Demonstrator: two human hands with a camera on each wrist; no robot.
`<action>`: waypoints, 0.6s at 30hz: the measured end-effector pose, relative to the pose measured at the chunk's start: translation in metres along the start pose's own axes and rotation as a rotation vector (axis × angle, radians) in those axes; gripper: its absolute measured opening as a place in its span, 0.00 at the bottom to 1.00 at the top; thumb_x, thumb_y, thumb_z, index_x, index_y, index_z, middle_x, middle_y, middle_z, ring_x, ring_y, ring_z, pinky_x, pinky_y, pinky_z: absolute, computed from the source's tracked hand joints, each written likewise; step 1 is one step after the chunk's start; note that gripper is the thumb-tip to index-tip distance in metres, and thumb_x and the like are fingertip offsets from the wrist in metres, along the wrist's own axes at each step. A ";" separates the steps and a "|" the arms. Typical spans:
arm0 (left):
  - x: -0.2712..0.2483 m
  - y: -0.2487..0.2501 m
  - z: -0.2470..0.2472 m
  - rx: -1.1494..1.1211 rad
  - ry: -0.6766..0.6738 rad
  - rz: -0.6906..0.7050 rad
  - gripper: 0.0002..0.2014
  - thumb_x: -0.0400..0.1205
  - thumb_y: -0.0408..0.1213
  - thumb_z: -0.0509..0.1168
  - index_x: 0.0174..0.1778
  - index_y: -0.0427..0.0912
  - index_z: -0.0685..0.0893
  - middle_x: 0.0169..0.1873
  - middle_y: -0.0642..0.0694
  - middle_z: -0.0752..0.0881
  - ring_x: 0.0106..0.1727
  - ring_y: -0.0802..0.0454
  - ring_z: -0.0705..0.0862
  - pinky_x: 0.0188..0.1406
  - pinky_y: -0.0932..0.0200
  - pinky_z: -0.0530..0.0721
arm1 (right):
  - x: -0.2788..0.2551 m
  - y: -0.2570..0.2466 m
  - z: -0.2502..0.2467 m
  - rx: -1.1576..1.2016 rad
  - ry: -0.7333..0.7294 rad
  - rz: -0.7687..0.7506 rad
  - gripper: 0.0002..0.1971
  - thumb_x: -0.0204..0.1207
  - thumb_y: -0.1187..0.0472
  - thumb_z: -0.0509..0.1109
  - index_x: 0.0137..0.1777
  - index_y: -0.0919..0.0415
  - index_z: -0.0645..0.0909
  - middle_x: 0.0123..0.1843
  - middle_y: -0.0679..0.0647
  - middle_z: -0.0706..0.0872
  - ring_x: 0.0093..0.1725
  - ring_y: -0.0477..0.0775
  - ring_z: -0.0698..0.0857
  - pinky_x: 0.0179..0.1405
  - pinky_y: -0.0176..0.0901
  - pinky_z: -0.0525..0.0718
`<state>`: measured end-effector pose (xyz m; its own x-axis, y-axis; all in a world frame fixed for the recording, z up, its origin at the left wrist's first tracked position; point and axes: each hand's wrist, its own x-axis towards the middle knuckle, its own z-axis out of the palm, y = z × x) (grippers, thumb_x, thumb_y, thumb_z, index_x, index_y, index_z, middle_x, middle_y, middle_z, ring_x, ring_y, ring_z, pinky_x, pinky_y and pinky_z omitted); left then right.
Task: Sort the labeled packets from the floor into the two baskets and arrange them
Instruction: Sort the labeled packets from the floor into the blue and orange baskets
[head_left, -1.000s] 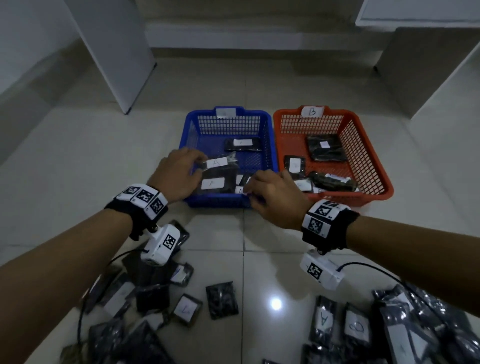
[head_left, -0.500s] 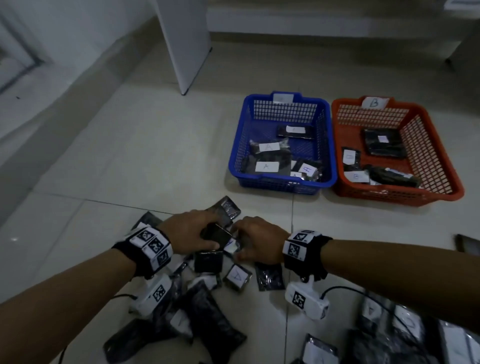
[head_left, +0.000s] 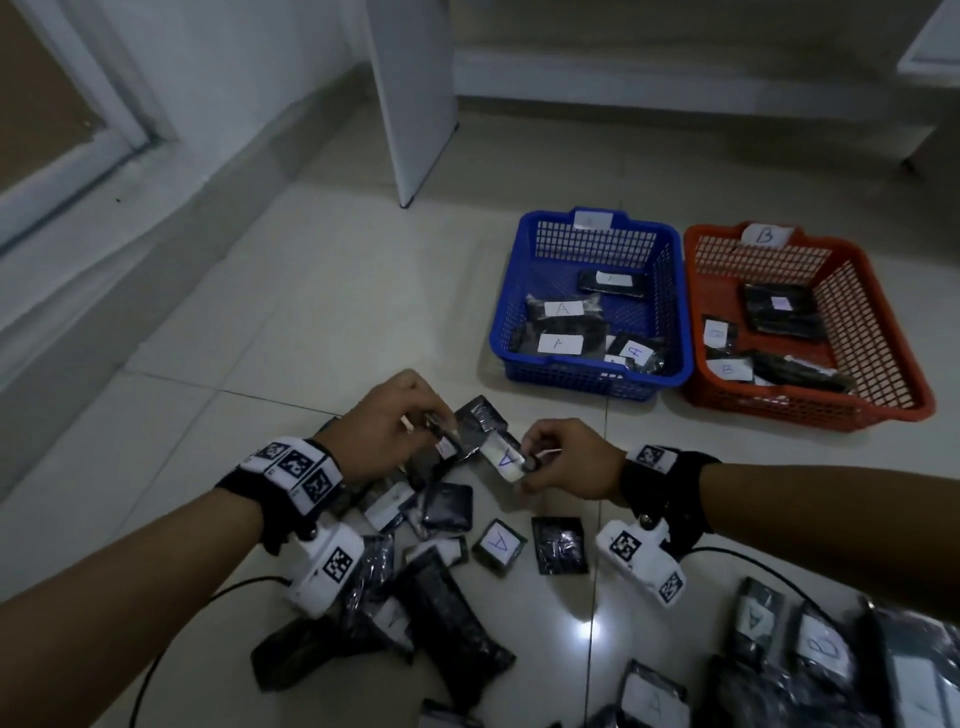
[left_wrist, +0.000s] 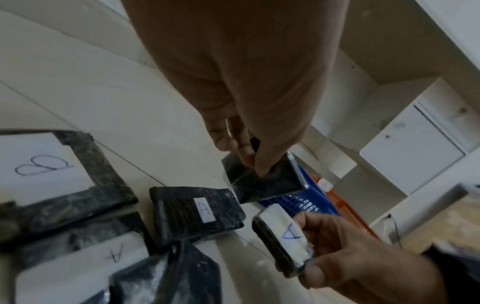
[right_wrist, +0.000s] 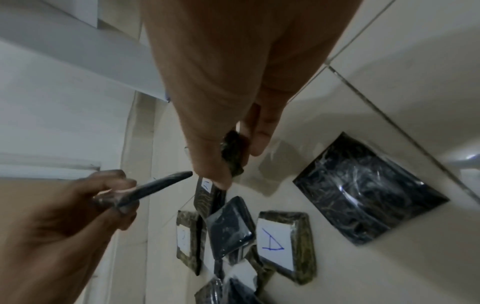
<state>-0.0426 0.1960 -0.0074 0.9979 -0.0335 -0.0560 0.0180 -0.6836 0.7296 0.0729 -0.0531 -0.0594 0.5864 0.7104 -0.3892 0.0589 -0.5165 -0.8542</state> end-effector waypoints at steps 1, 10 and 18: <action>-0.003 0.004 -0.001 -0.017 0.033 -0.007 0.18 0.75 0.23 0.73 0.48 0.55 0.90 0.49 0.51 0.79 0.49 0.57 0.83 0.44 0.72 0.81 | -0.004 -0.003 -0.001 0.066 0.009 0.004 0.15 0.63 0.70 0.87 0.43 0.61 0.84 0.41 0.57 0.89 0.41 0.54 0.86 0.51 0.60 0.89; -0.009 0.032 -0.002 -0.077 0.133 -0.097 0.10 0.70 0.31 0.82 0.43 0.43 0.91 0.54 0.50 0.80 0.52 0.63 0.85 0.51 0.63 0.88 | -0.029 -0.025 -0.018 0.316 0.132 0.047 0.13 0.77 0.61 0.79 0.56 0.62 0.79 0.42 0.60 0.90 0.37 0.44 0.88 0.29 0.30 0.79; 0.002 0.047 -0.001 -0.243 0.206 -0.170 0.18 0.73 0.21 0.75 0.53 0.44 0.84 0.53 0.46 0.87 0.50 0.53 0.89 0.48 0.48 0.92 | -0.031 -0.023 -0.044 0.446 0.176 0.059 0.21 0.74 0.69 0.78 0.64 0.54 0.79 0.55 0.55 0.92 0.48 0.58 0.93 0.45 0.52 0.88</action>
<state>-0.0394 0.1639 0.0275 0.9705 0.2306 -0.0702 0.1747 -0.4723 0.8640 0.0885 -0.0844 -0.0120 0.7088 0.5743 -0.4096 -0.3078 -0.2706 -0.9121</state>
